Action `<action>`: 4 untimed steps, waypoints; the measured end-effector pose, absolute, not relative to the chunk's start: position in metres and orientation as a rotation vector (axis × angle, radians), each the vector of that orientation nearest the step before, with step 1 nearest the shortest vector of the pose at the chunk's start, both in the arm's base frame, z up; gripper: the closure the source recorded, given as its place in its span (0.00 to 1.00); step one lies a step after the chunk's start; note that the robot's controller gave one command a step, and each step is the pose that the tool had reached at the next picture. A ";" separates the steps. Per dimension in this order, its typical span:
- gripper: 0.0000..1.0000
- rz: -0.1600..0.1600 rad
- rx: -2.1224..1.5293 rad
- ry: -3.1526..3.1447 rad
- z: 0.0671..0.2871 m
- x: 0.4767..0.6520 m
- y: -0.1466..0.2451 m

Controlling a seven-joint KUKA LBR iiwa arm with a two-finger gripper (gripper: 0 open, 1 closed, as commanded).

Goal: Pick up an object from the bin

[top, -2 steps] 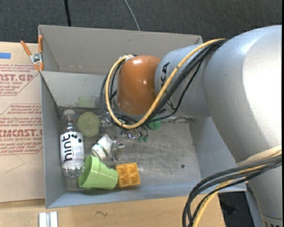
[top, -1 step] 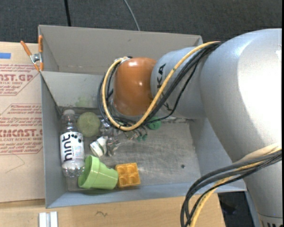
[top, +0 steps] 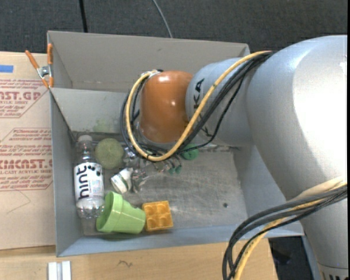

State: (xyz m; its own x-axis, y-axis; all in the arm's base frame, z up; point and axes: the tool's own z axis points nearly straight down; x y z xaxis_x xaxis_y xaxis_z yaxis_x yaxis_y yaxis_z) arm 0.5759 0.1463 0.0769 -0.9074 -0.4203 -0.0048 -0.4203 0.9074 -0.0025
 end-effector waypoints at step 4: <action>1.00 0.001 -0.676 3.068 0.123 0.574 0.147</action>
Offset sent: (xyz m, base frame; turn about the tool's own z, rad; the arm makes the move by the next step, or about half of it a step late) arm 0.0001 -0.0001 0.1025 0.0000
